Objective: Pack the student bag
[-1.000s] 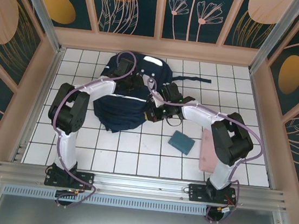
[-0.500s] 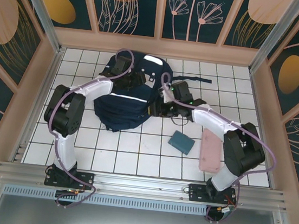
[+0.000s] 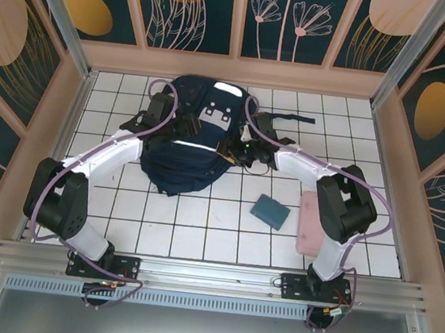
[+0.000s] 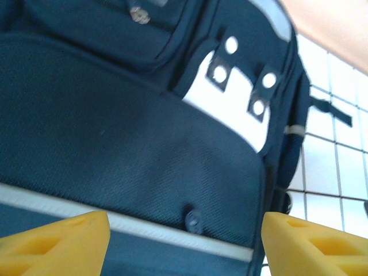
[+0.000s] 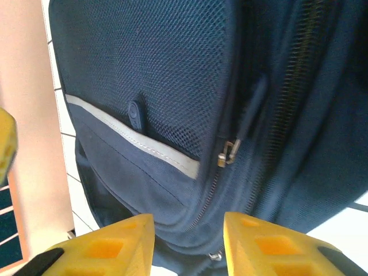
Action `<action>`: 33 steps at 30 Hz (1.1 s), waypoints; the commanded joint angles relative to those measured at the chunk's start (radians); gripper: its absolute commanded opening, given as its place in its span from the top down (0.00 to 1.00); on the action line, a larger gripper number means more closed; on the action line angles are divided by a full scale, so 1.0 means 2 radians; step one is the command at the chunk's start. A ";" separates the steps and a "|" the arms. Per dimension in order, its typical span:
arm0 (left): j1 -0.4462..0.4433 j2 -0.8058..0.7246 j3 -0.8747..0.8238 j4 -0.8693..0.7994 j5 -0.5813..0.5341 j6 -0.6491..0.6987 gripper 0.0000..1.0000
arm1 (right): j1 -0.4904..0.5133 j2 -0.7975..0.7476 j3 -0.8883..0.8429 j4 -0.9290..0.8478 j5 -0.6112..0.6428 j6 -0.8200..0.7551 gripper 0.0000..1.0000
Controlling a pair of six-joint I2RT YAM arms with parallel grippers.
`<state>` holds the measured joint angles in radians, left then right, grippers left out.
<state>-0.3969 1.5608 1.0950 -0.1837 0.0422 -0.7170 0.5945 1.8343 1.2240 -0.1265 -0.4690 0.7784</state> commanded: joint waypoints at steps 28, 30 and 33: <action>-0.077 -0.086 -0.093 -0.019 0.038 0.002 0.44 | 0.017 0.043 0.068 0.071 -0.015 0.049 0.91; -0.090 -0.091 -0.103 -0.016 0.036 -0.013 0.45 | 0.016 0.036 0.072 0.082 -0.024 0.052 0.91; -0.100 -0.101 -0.124 0.000 0.026 -0.035 0.45 | 0.016 0.034 0.079 0.102 -0.045 0.056 0.91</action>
<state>-0.5911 1.3888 0.8799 -0.2111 0.1043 -0.7372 0.6239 1.9553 1.3251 -0.0650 -0.5049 0.8978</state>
